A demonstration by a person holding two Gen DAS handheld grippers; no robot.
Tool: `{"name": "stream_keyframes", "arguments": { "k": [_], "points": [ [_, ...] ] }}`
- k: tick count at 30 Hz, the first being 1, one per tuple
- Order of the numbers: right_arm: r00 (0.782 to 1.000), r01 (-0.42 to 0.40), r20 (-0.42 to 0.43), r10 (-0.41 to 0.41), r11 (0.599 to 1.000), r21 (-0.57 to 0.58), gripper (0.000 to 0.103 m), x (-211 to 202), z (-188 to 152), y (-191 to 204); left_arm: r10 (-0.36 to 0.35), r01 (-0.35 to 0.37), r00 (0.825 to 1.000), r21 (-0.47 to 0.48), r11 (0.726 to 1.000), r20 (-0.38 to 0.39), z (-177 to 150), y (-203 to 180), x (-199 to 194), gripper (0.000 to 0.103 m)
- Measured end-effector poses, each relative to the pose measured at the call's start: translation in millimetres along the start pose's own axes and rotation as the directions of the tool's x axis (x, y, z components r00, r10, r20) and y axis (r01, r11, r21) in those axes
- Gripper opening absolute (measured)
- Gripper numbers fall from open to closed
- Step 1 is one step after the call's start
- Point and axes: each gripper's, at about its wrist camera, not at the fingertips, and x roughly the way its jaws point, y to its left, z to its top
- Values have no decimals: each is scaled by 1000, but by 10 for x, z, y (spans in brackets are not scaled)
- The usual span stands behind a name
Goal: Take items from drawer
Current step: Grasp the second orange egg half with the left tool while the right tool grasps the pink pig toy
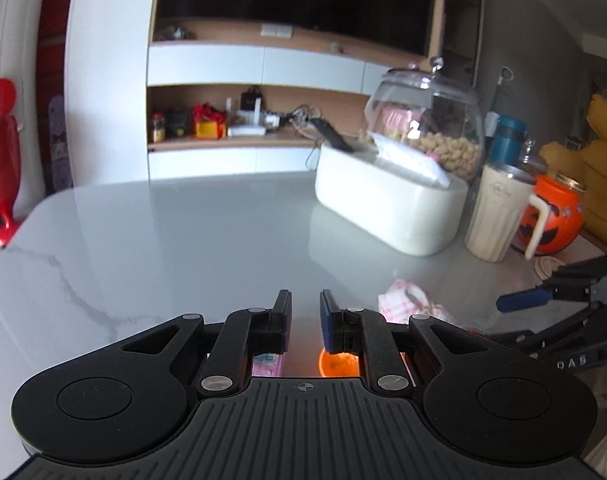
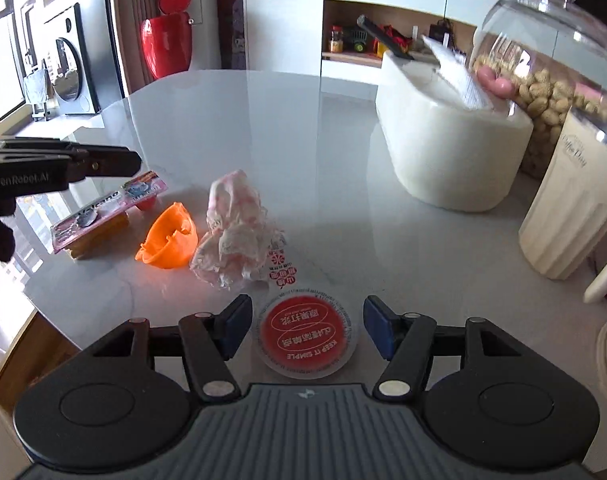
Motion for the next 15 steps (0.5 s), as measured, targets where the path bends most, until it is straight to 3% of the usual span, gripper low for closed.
{"name": "stream_keyframes", "arguments": {
  "k": [3, 5, 7, 9, 12, 15],
  "points": [
    [998, 28, 61, -26, 999, -36, 63, -281, 19, -30, -125, 121, 992, 136, 983, 24, -53, -116, -332, 16],
    [996, -2, 84, 4, 1000, -27, 64, -485, 6, -93, -259, 268, 963, 226, 936, -70, -183, -229, -468, 16],
    [994, -72, 85, 73, 997, -18, 66, -630, -43, -149, -325, 372, 924, 273, 887, -202, -396, -347, -501, 17],
    [986, -154, 56, 155, 988, -11, 67, -740, -140, -151, -313, 412, 894, 317, 854, -319, -639, -467, -458, 19],
    [971, -237, -49, 236, 972, -8, 67, -695, -373, -94, -199, 417, 850, 393, 819, -487, -1088, -602, -278, 21],
    [960, -239, -161, 229, 970, -46, 67, -519, -620, 28, -97, 383, 811, 398, 834, -577, -1355, -599, -41, 21]
  ]
}}
